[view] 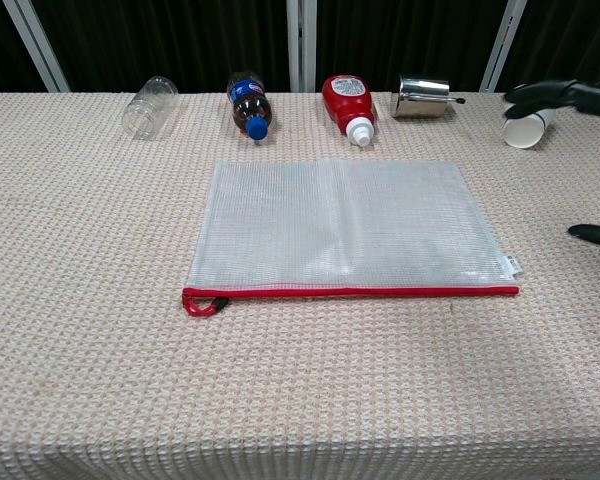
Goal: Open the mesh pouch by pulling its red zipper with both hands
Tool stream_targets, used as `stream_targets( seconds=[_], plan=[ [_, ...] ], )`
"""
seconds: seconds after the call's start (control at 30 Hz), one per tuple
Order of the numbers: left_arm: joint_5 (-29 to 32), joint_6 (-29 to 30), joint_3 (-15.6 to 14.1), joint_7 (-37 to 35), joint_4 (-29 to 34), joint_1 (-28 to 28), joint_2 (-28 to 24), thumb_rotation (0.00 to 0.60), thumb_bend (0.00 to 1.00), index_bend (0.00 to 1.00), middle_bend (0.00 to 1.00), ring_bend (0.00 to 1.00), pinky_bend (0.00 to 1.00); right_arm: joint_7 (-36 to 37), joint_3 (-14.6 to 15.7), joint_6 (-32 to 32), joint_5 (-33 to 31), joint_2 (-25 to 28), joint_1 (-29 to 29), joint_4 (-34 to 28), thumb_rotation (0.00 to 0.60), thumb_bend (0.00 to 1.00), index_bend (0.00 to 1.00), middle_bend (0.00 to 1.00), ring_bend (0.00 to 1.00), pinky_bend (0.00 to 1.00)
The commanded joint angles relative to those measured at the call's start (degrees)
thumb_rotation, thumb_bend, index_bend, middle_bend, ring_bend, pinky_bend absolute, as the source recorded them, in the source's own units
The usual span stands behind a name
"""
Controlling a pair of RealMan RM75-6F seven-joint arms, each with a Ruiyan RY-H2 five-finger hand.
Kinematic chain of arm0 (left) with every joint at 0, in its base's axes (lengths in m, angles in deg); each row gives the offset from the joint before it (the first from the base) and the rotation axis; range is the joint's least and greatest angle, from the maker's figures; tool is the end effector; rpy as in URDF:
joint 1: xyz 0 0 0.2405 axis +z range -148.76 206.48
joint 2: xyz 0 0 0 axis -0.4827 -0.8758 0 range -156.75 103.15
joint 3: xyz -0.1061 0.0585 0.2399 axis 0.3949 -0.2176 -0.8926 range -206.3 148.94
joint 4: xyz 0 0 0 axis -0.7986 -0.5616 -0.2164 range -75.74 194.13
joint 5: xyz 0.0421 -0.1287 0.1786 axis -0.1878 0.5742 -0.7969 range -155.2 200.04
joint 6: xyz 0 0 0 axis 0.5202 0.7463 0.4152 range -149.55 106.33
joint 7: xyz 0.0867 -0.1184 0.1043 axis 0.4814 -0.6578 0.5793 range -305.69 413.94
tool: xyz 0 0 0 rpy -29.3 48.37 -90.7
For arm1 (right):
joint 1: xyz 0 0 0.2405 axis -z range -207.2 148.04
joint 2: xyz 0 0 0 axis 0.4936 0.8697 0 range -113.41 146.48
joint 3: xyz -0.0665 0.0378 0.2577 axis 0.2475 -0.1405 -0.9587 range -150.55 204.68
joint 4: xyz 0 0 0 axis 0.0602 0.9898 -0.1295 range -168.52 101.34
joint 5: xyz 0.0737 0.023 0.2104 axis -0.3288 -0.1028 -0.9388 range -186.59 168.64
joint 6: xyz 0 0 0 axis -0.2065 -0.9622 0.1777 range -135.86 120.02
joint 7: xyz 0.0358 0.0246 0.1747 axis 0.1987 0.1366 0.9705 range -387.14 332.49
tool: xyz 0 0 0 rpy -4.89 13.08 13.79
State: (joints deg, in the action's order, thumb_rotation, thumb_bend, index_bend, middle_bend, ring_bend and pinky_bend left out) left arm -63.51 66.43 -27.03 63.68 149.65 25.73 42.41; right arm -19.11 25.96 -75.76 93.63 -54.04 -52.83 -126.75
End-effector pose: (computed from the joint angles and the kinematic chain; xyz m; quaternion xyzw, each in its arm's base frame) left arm -0.3307 0.2044 0.1293 -0.6032 -0.3558 -0.3542 0.6198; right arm -0.2086 -0.2728 0.0424 0.7544 -0.3632 0.4471 0.3146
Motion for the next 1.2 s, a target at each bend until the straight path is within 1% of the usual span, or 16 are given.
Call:
stream_targets(
  seconds=[0.03,0.13,0.23,0.43,0.57,0.67,0.77,1.0,1.2],
  plan=[
    [-0.2,0.0,-0.1,-0.4,-0.2,0.0,0.2,0.6,0.19,0.25,0.15,0.1,0.14,-0.5,-0.1,7.5,0.7,-4.2,-5.9,-0.6,0.6,0.18,0.06,0.09,0.0,0.0],
    [-0.4,-0.4,-0.2,-0.9,-0.9,-0.2,0.7,0.6,0.19,0.25,0.15,0.1,0.14,-2.5,-1.4,12.0,-1.0,-7.9,-9.3,0.6,0.6,0.18,0.06,0.09,0.0,0.0],
    [-0.4,-0.9,-0.1,-1.5,-1.5,-0.5,1.0,0.6,0.19,0.25,0.15,0.1,0.14,-3.0,-2.9,15.9,-3.5,-11.8,-12.3,2.3,0.6,0.18,0.07,0.1,0.0,0.0],
    [-0.2,-2.0,0.1,-2.7,-3.0,-1.1,1.5,0.6,0.19,0.25,0.15,0.1,0.14,-2.9,-5.3,21.2,-7.4,-19.5,-17.9,7.7,0.6,0.18,0.12,0.11,0.0,0.01],
    [-0.1,-2.5,0.2,-3.5,-3.8,-1.4,1.5,0.6,0.19,0.25,0.15,0.1,0.14,-5.2,-6.9,24.1,-8.8,-24.2,-21.8,12.0,0.6,0.18,0.12,0.1,0.0,0.0],
    [0.0,-2.8,0.2,-4.3,-4.4,-1.5,1.6,0.6,0.19,0.25,0.15,0.1,0.14,-8.7,-8.2,24.6,-9.4,-28.5,-24.2,16.5,0.6,0.18,0.12,0.1,0.0,0.0],
    [0.2,-2.9,0.1,-5.4,-5.0,-1.4,1.6,0.6,0.19,0.25,0.15,0.1,0.14,-10.4,-9.1,24.7,-10.0,-32.6,-26.5,20.8,0.6,0.18,0.12,0.1,0.0,0.0],
    [0.8,-3.1,0.1,-7.3,-6.6,-1.1,1.6,0.6,0.19,0.25,0.15,0.1,0.14,-8.5,-9.7,25.5,-10.1,-39.6,-31.8,29.1,0.6,0.18,0.12,0.1,0.0,0.0],
    [1.0,-3.0,0.0,-8.4,-7.6,-0.8,1.7,0.6,0.19,0.25,0.15,0.1,0.14,-8.2,-9.9,24.2,-9.3,-44.8,-35.4,35.8,0.6,0.18,0.12,0.1,0.0,0.0]
  ],
)
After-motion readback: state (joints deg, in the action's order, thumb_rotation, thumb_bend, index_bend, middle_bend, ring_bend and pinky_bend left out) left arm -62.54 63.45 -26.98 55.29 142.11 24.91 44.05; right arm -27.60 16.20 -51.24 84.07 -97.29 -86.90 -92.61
